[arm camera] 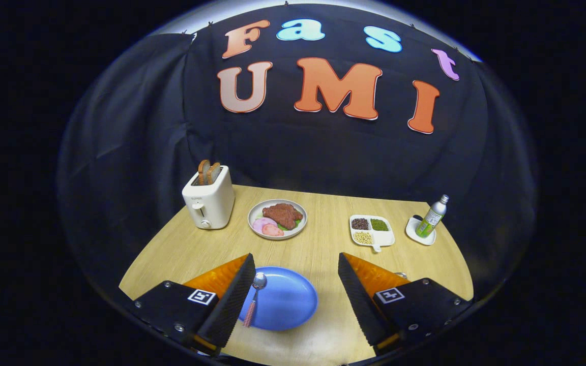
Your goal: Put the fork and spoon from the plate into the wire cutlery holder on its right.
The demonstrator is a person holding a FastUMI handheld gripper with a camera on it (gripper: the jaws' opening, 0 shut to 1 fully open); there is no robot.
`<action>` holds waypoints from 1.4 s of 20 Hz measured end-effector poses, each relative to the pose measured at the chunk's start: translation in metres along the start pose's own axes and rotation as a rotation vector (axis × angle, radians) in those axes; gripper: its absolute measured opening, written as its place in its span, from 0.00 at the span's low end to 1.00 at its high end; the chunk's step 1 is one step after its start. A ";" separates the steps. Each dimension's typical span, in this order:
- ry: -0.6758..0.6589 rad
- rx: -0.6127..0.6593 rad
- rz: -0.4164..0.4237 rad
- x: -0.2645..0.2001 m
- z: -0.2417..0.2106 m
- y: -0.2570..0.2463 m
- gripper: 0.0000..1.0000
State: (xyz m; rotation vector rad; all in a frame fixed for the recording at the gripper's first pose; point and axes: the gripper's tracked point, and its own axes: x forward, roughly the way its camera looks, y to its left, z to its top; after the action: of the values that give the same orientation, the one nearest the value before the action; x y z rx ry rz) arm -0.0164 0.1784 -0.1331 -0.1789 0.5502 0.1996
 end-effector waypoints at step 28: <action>0.231 0.031 0.025 0.076 -0.193 0.072 0.53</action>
State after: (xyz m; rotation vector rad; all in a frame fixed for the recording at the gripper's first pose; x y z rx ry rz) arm -0.0665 0.2154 -0.3434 -0.1663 0.7855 0.1962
